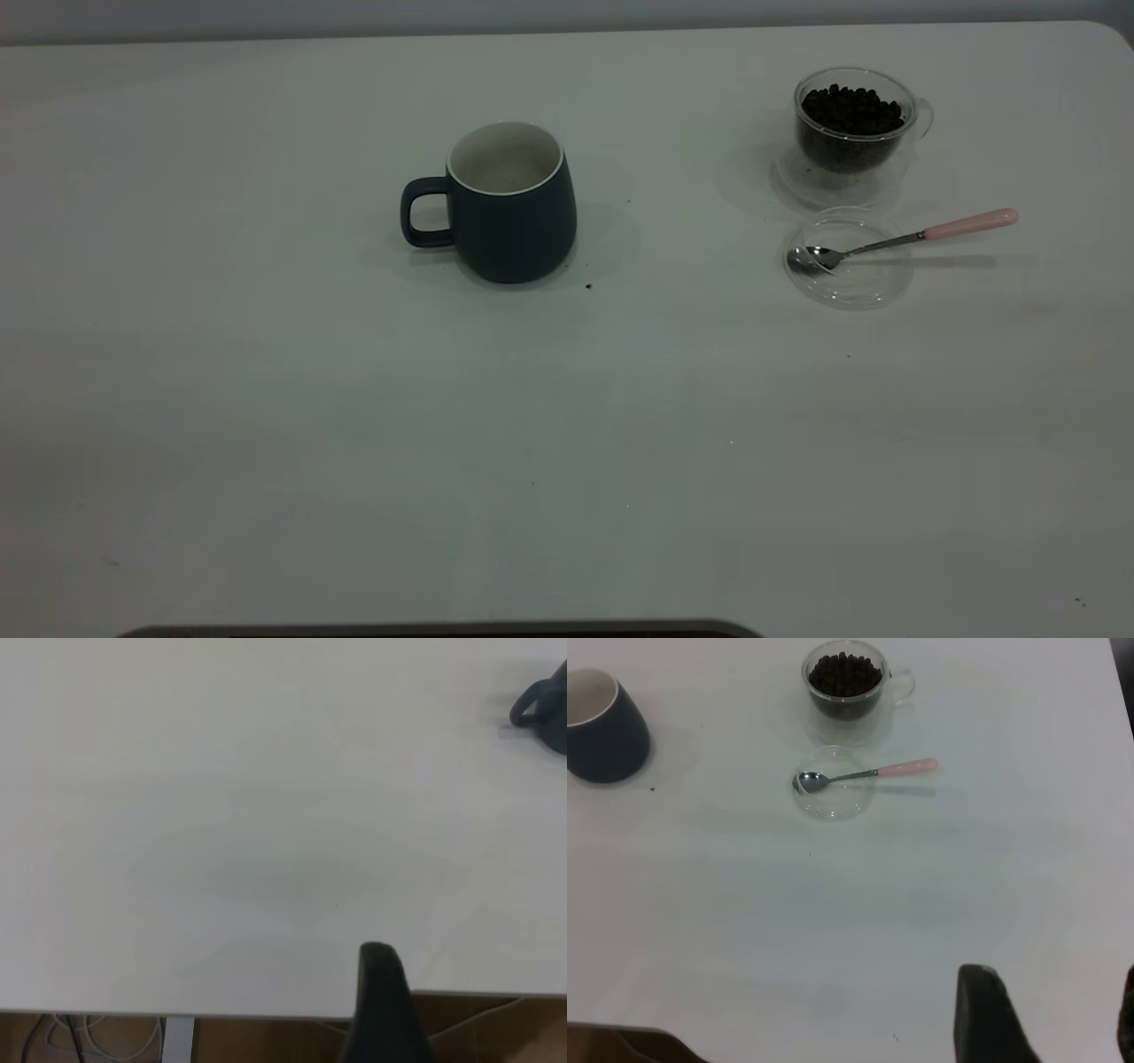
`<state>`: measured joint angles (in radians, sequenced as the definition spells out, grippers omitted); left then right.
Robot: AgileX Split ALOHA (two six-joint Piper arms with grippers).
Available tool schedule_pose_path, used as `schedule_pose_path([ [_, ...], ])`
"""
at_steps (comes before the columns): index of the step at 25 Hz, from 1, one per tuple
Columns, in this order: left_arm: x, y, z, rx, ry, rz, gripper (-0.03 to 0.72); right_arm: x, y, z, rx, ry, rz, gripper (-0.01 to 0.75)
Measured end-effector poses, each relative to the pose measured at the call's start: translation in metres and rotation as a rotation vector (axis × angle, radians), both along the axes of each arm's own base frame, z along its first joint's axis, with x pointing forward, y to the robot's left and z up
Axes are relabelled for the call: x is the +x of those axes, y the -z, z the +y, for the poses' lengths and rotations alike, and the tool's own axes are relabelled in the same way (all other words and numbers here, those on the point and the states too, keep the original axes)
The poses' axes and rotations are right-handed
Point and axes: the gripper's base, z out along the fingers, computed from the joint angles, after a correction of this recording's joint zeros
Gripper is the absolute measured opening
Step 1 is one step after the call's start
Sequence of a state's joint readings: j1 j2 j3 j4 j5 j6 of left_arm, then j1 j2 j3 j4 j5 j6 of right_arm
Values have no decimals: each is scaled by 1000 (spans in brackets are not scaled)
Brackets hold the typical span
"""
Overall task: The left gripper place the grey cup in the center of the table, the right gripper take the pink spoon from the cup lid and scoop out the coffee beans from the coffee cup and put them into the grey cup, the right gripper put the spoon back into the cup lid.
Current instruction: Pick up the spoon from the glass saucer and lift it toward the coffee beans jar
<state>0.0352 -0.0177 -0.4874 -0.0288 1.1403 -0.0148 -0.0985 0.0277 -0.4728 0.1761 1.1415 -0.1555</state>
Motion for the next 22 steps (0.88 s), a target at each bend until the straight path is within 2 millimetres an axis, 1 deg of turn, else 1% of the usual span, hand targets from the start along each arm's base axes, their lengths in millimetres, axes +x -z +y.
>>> schedule_pose_path([
  [5,0,0,0,0,0,0,567,1,-1,0,3,5,-16,394],
  [9,0,0,0,0,0,0,567,2,-3,1,63,21,-34,394],
  [12,0,0,0,-1,0,0,567,12,-6,2,84,22,-22,381],
  [14,0,0,0,-1,0,0,567,26,-9,1,114,23,11,375],
  [16,0,0,0,-1,0,0,567,45,-12,1,139,20,28,374],
  [19,0,0,0,-1,0,0,567,83,-11,-2,126,-2,66,377],
  [22,0,0,0,-1,0,0,567,123,1,-5,91,-40,147,421],
])
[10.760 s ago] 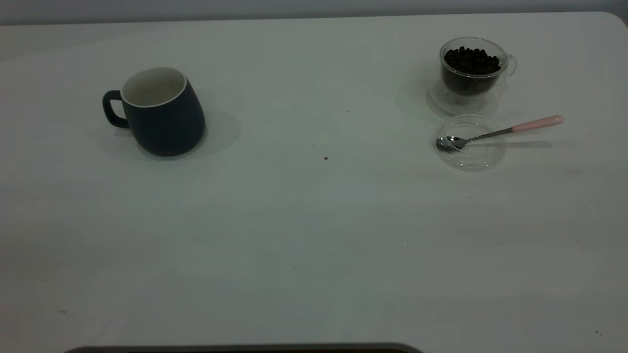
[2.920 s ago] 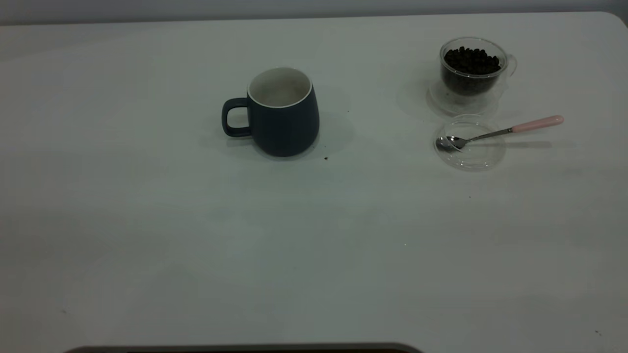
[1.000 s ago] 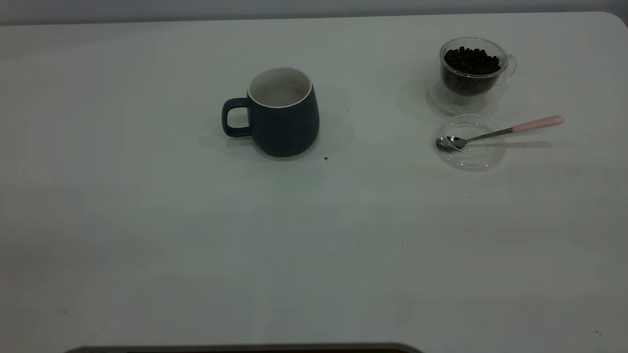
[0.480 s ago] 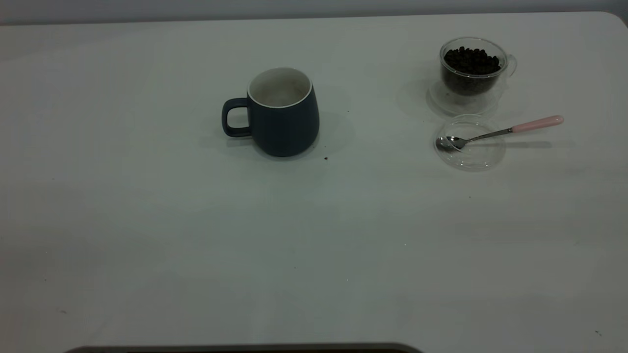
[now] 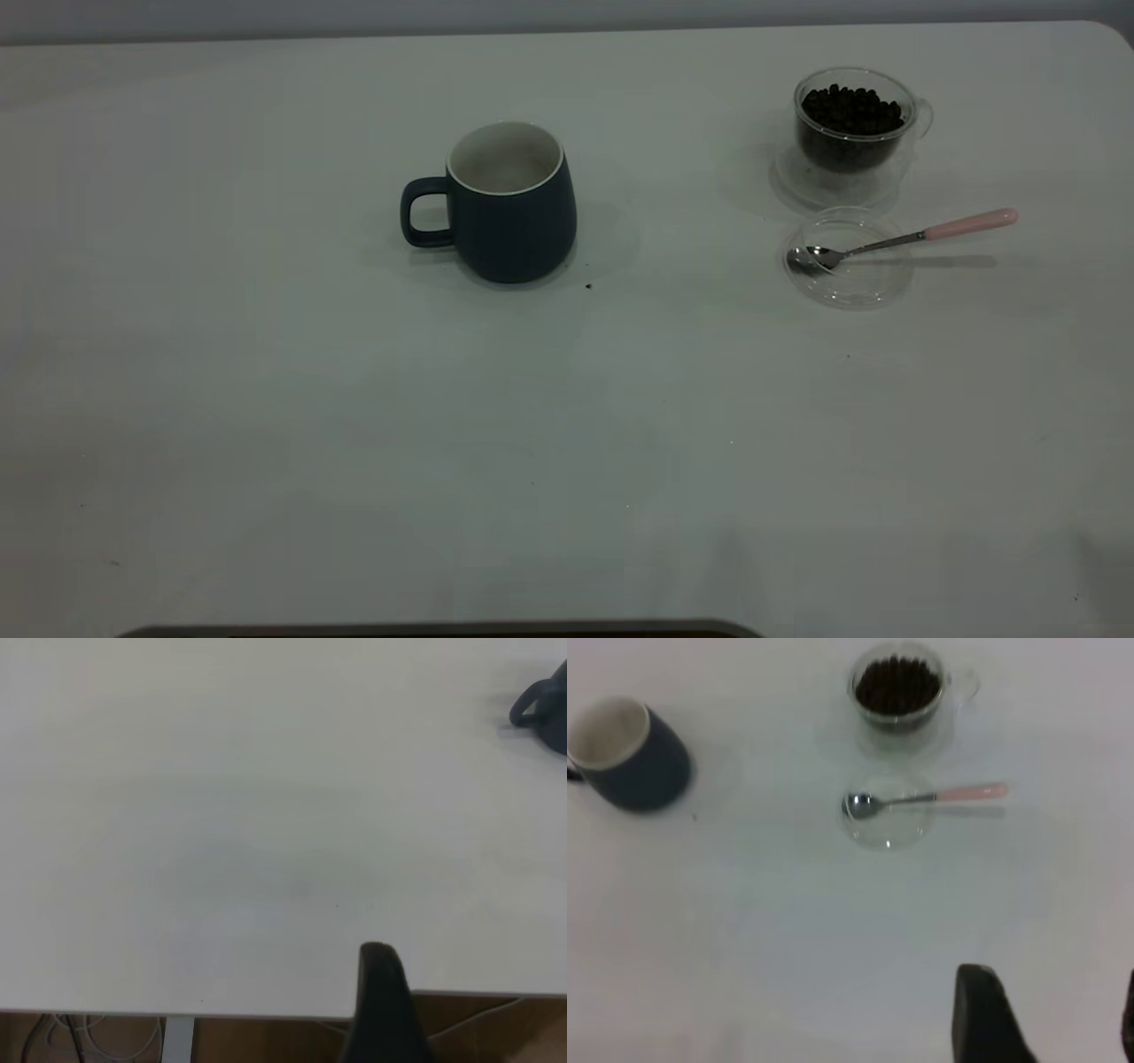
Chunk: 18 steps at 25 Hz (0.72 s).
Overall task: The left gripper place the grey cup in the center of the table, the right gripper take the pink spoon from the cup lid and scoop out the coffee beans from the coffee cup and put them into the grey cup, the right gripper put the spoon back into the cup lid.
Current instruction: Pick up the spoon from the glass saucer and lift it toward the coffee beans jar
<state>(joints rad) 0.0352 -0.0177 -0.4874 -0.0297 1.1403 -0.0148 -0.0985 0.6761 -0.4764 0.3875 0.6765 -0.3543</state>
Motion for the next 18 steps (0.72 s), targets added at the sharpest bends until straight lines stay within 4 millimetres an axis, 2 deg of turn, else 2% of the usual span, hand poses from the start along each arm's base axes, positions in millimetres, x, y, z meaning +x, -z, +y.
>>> schedule_pose_path([
  [4,0,0,0,-2,-1,0,567,53,14,-3,-15,-65,81,494],
  [7,0,0,0,-1,-1,0,567,92,20,-4,-5,-105,127,509],
  [11,0,0,0,-1,-1,0,567,142,41,-7,7,-138,208,510],
  [14,0,0,0,-1,-1,0,567,174,70,-14,35,-154,311,511],
  [18,0,0,0,-1,-1,0,567,206,110,-33,134,-177,441,511],
])
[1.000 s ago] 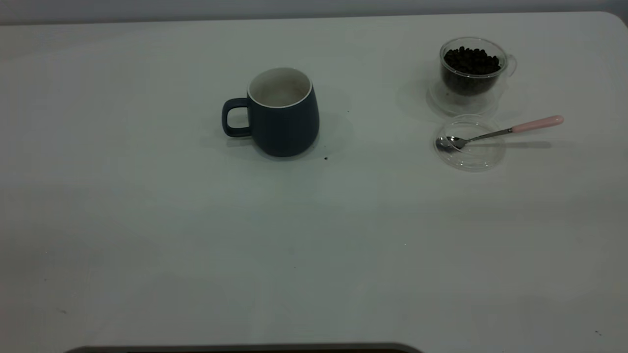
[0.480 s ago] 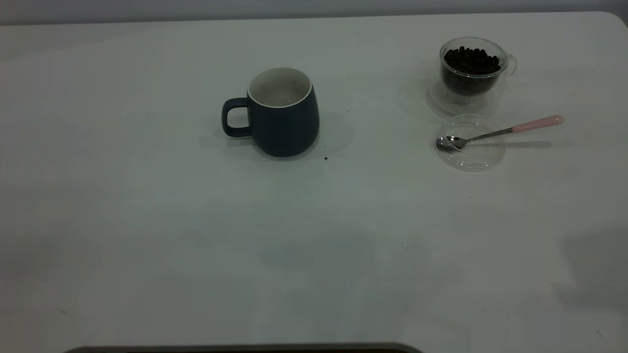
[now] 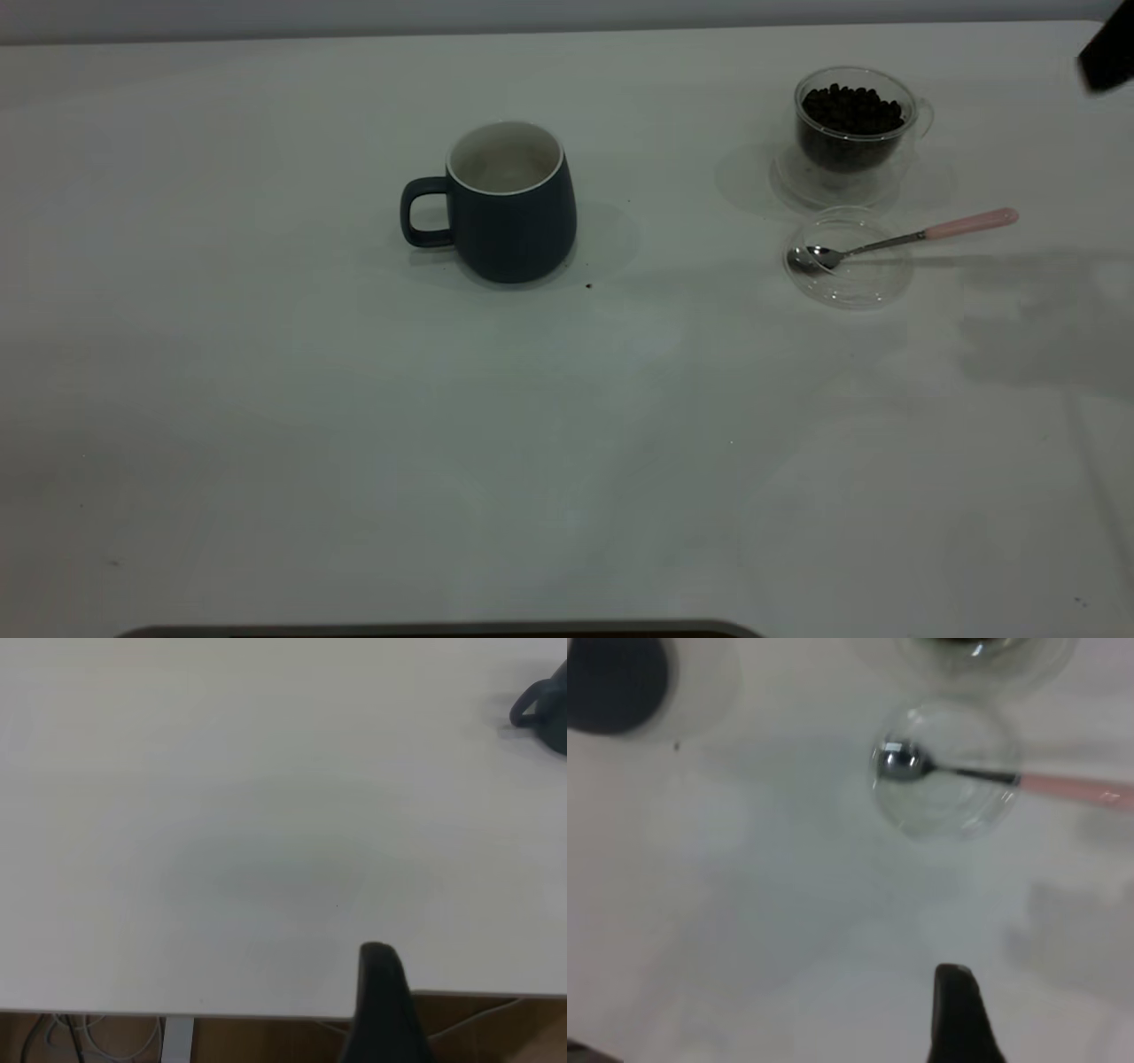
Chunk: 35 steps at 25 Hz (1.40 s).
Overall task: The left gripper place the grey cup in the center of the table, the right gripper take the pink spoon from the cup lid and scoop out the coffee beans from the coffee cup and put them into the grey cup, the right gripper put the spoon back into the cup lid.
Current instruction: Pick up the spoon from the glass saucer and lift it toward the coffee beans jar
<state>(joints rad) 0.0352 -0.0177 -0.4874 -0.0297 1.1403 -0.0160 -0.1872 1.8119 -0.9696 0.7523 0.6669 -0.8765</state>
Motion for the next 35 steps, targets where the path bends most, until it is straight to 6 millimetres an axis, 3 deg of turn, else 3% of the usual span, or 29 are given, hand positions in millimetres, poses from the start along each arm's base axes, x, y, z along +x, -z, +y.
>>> schedule_pose_path([
  [6,0,0,0,0,0,0,567,36,58,-41,85,90,71,511],
  [15,0,0,0,1,1,0,567,65,115,-83,268,159,138,506],
  [23,0,0,0,2,2,0,567,74,148,-83,367,157,153,506],
  [35,0,0,0,2,2,0,567,70,178,-75,454,152,154,506],
])
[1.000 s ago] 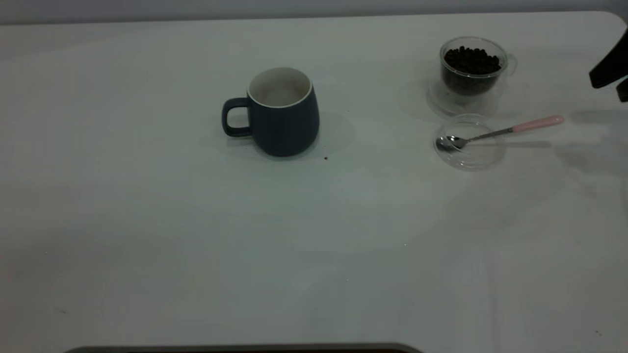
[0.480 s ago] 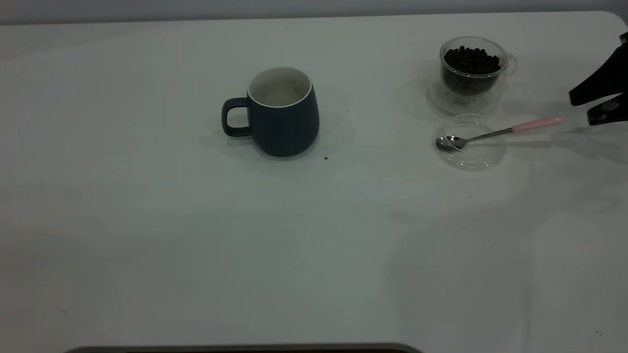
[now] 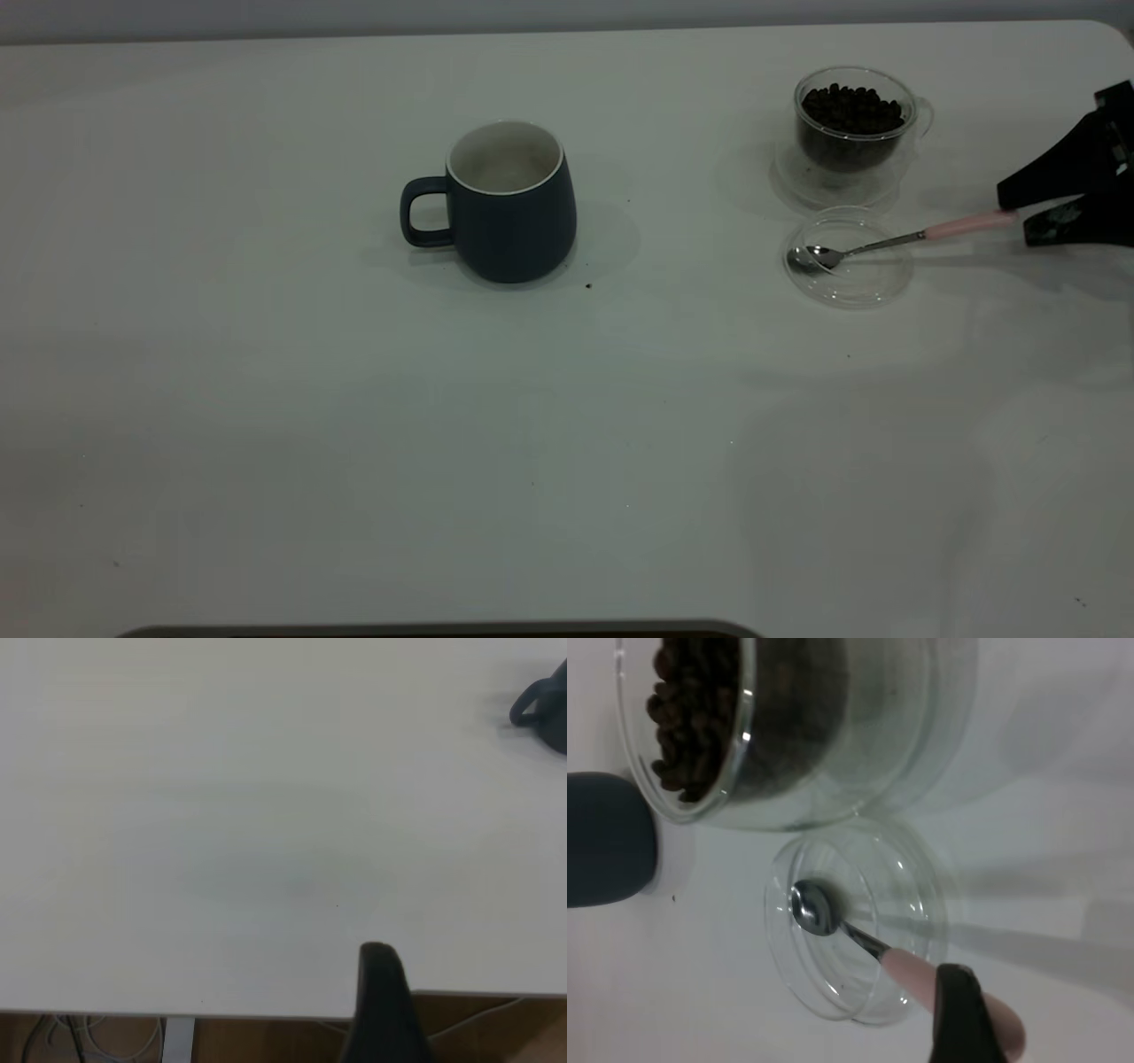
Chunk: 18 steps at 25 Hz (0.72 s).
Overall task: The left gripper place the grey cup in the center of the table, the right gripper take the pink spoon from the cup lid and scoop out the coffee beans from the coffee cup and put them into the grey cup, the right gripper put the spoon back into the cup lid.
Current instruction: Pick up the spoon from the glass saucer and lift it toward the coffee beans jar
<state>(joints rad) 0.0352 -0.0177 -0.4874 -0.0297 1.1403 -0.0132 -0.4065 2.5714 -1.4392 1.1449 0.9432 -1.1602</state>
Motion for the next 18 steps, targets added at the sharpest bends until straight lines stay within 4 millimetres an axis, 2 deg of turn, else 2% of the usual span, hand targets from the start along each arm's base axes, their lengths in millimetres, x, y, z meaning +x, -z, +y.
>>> schedule_pose_path([
  [6,0,0,0,0,0,0,567,1,5,6,21,-2,-9,506],
  [18,0,0,0,0,0,0,567,6,3,37,45,-91,-17,506],
])
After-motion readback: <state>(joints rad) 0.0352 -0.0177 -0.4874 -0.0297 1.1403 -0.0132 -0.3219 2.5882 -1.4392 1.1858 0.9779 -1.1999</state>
